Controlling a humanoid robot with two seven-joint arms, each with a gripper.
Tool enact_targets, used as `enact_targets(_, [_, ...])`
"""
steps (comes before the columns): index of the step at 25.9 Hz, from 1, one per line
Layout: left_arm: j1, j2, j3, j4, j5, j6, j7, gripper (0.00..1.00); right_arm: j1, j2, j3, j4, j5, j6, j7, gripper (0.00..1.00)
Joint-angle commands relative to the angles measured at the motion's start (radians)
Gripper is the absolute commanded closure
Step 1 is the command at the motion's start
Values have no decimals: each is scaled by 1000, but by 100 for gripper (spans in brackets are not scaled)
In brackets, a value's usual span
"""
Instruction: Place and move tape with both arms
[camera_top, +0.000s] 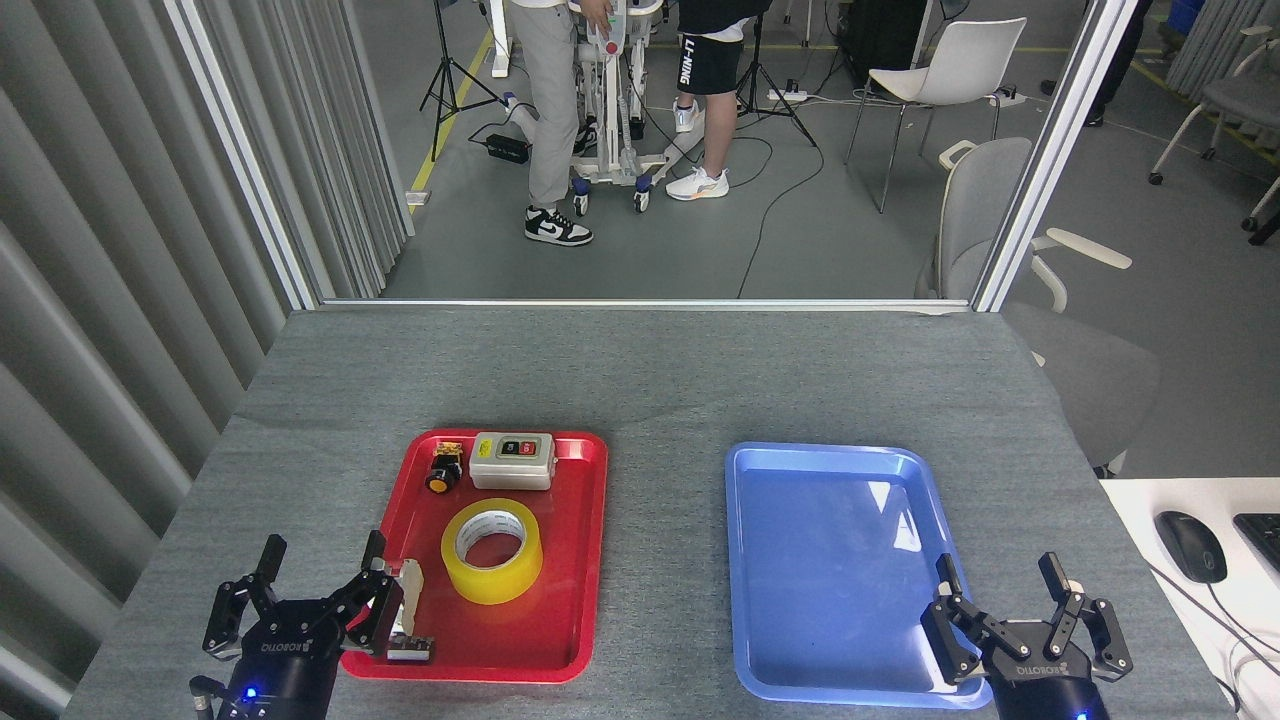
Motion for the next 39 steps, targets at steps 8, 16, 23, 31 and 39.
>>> enact_targets(8, [-29,-2,-28,7,-1,-62,-1,0,-1,5,-2,15,2,3,1,0])
enact_targets(16, [-20,6,-28,8,-1,-128,-7,0,-3,6,-5,15,2,5,1,0])
enact_targets(23, [-47,-5,-27,8,4,-183,-99,0,-3,5,-5,15,3,7,1,0])
enact_targets(31, [-253,-32,-189,231,-30,-123,-269,0,2,5,-3,17,3,5,1,0])
enact_targets(39, [-429,-48,-294,432,-107,12,-280,0,1,6,-3,17,3,7,3,0])
